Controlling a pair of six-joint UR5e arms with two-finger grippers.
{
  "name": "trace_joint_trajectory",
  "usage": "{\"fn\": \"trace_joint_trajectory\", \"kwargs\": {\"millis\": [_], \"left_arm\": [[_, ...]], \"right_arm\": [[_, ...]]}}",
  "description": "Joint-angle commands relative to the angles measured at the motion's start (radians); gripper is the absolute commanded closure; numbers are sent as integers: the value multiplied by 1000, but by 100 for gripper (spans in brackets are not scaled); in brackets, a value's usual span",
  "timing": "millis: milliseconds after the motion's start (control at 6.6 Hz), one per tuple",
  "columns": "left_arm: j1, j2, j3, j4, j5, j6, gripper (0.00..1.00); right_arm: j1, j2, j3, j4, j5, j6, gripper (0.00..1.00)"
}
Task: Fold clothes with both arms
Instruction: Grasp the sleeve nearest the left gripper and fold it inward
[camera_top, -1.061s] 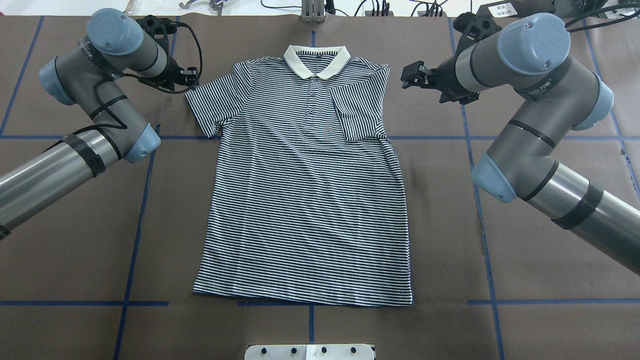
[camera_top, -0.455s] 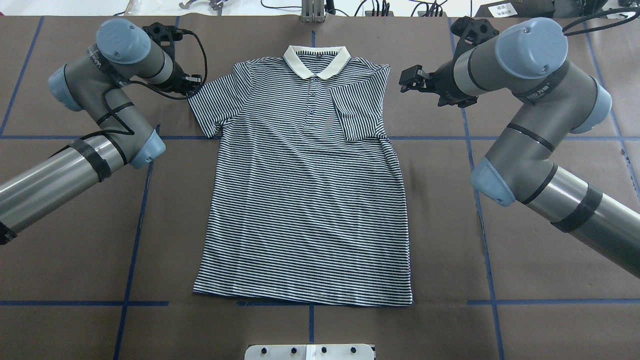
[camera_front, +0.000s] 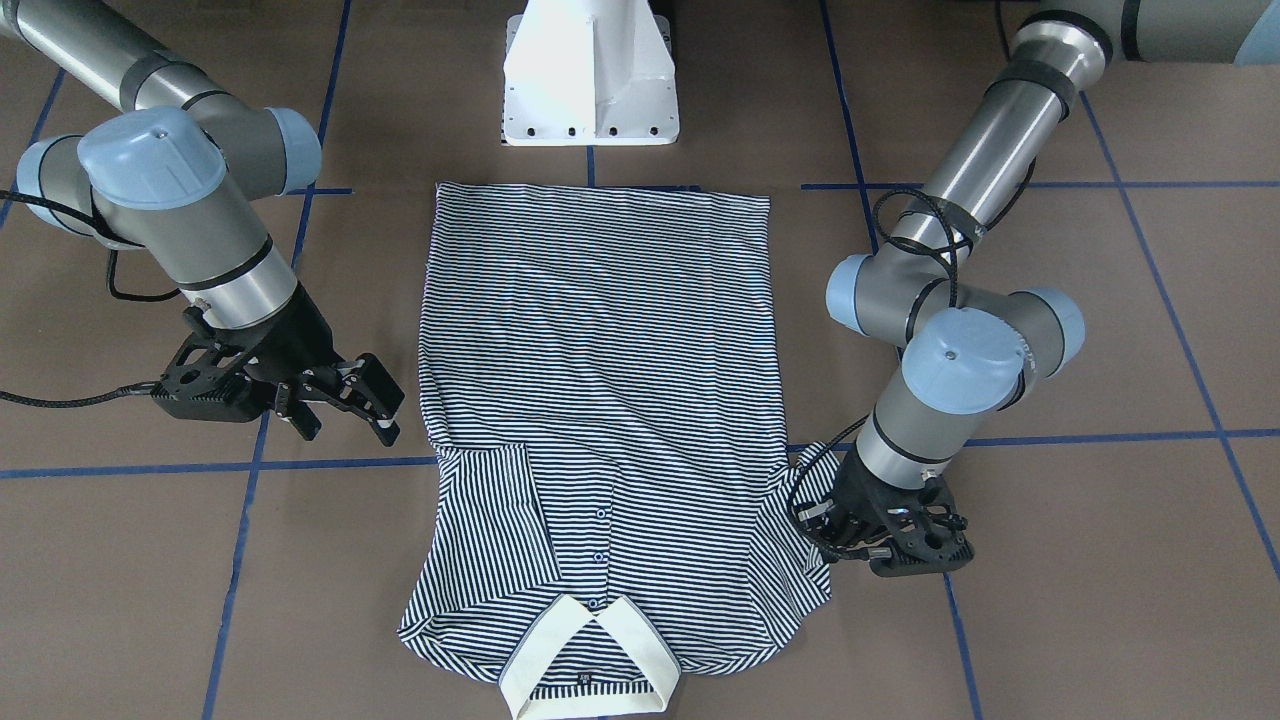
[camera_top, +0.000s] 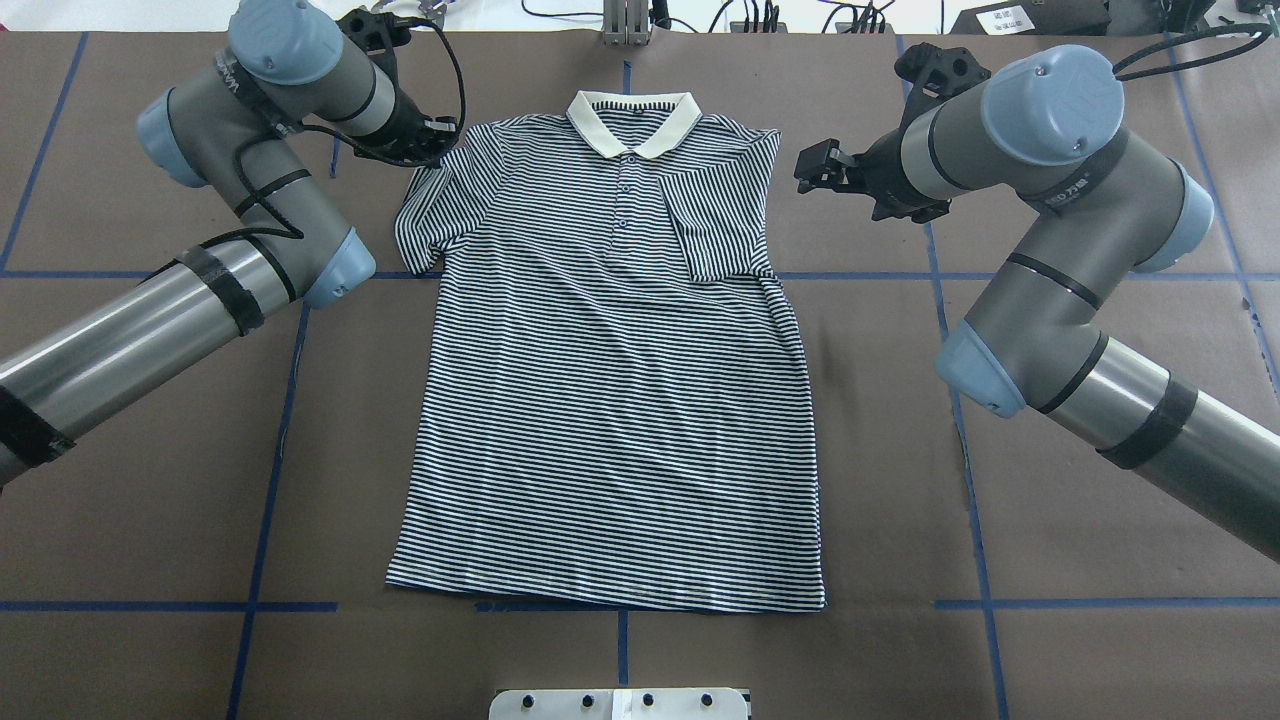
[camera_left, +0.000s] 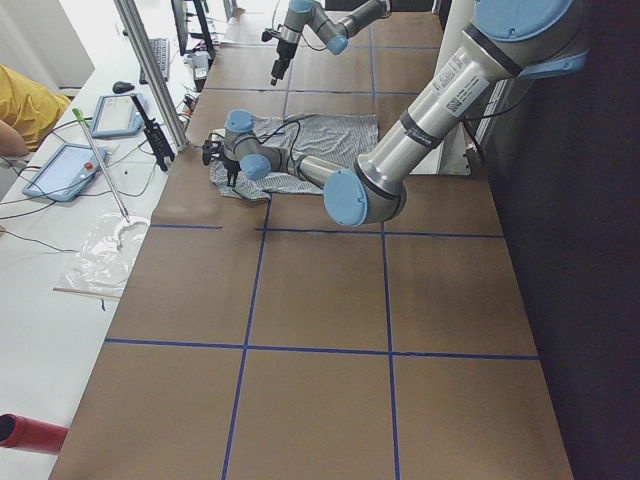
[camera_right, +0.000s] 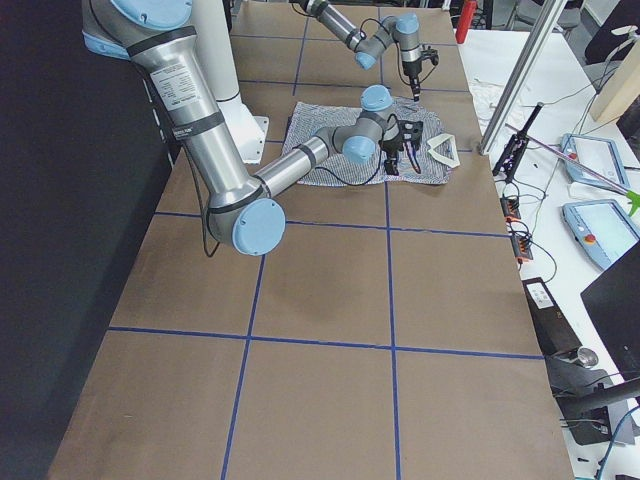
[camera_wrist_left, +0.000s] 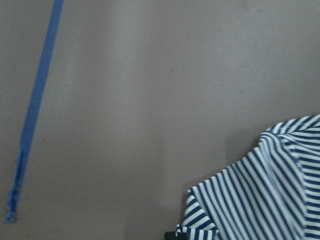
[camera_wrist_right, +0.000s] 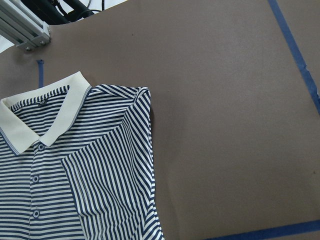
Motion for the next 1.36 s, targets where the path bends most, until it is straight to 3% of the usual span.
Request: {"fn": "trace_joint_trajectory", "kwargs": {"millis": [0,152,303,455,606,758,910,1213], "left_arm": [[102,-71,-20,9,-7,-187,100],[121,-94,20,7,-1,-215,100],[138,-119,67,-9,93,-218,100],[140,-140,104,-26,126,-220,82],[140,-142,98,-28,126,-220,21],[140,-133,54,-23,123,-220,12],[140,-87,-69,6,120,-238,12],[146,101,-383,33,-7,-298,12]], "right_arm": [[-5,2,-4,0,-1,-3,0],[-5,2,-10,2,-2,-6,0],[-8,2,-14,2,-2,-4,0],[-9,3,-16,2,-3,-4,0],[-9,6,-17,2,-3,-4,0],[-9,9,-17,0,-3,-3,0],[-9,14,-17,0,-2,2,0],[-114,0,66,0,-11,207,0]]}}
